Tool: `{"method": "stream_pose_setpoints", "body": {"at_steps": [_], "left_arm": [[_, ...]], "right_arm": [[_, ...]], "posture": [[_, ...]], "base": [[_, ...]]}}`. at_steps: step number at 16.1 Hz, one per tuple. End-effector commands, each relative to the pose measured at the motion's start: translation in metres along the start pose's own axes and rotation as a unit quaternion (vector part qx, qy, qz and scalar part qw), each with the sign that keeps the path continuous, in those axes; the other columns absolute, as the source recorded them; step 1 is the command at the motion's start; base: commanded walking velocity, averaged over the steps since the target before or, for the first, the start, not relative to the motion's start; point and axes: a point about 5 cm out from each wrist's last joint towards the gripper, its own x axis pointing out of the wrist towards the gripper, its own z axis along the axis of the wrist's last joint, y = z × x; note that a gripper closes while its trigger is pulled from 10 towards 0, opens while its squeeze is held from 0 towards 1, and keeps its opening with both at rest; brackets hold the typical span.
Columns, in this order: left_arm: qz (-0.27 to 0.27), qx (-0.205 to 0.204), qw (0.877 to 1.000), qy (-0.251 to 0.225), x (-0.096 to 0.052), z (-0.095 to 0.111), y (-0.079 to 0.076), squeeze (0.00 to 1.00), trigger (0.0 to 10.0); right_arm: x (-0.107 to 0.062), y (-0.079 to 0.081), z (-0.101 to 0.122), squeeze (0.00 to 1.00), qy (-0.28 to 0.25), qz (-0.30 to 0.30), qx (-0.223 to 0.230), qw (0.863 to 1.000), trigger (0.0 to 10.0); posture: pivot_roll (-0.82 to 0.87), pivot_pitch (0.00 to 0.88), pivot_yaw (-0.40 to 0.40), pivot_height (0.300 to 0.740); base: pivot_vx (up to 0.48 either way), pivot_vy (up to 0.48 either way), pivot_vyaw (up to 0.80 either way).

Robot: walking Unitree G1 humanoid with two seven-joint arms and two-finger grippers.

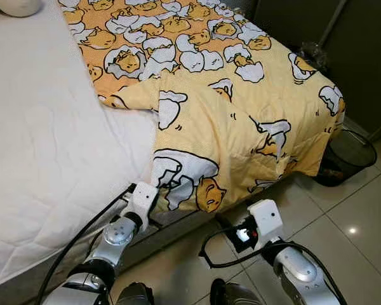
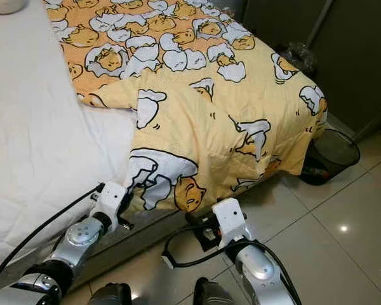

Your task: Clean up the room

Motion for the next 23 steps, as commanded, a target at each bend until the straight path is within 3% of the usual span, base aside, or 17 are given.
{"method": "stream_pose_setpoints", "body": {"at_steps": [1,7,9,12,14,15,17,21,22,23], "left_arm": [[0.0,-0.001,1.0,0.005,-0.002,-0.005,-0.005,0.0,10.0],[-0.007,-0.003,1.0,0.006,0.0,-0.004,-0.017,0.0,10.0],[-0.021,-0.005,1.0,0.016,0.002,-0.006,-0.027,0.0,10.0],[-0.066,0.003,0.996,0.053,-0.001,-0.018,-0.057,0.0,10.0],[-0.157,-0.006,0.981,0.113,-0.017,-0.042,-0.114,0.0,10.0],[-0.167,-0.039,0.977,0.129,-0.019,-0.044,-0.128,0.0,10.0],[-0.167,-0.082,0.972,0.142,-0.021,-0.044,-0.141,0.0,10.0],[-0.172,-0.085,0.967,0.17,-0.029,-0.054,-0.151,0.0,10.0],[-0.154,-0.082,0.971,0.165,-0.028,-0.054,-0.146,1.0,10.0],[-0.149,-0.082,0.972,0.164,-0.027,-0.053,-0.145,1.0,10.0]], "right_arm": [[0.0,0.0,-0.001,0.0,0.003,0.004,-0.007,1.0,10.0],[-0.001,0.0,-0.002,0.0,0.006,0.009,-0.008,1.0,10.0],[-0.001,0.0,-0.003,0.0,0.007,0.011,-0.008,1.0,10.0],[-0.001,0.002,-0.003,0.0,0.01,0.017,-0.009,1.0,10.0],[0.0,0.001,-0.005,0.0,0.015,0.022,-0.011,1.0,10.0],[0.0,0.001,-0.006,0.0,0.017,0.024,-0.012,0.999,10.0],[0.0,0.001,-0.006,0.0,0.019,0.027,-0.013,0.999,10.0],[-0.001,0.0,-0.007,0.0,0.026,0.036,-0.018,0.999,10.0],[-0.001,0.001,-0.008,0.0,0.029,0.042,-0.02,0.999,10.0],[-0.001,0.001,-0.008,0.0,0.03,0.043,-0.02,0.998,10.0]], "posture": [[-0.05,0.107,-0.024,0.74],[-0.05,0.109,-0.029,0.74],[-0.05,0.11,-0.031,0.74],[-0.05,0.109,-0.033,0.74],[-0.05,0.109,-0.037,0.74],[-0.05,0.11,-0.038,0.74],[-0.05,0.111,-0.045,0.74],[-0.05,0.121,-0.057,0.74],[-0.05,0.121,-0.062,0.74],[-0.05,0.121,-0.062,0.74]], "base": [[-0.386,0.0,0.0],[-0.386,0.0,0.0],[0.0,0.0,0.0],[0.0,0.0,0.0],[0.0,0.0,0.0],[0.0,0.0,0.0],[0.0,0.0,0.0],[0.0,0.0,0.0],[0.0,0.0,0.0],[0.0,0.0,0.0]]}}
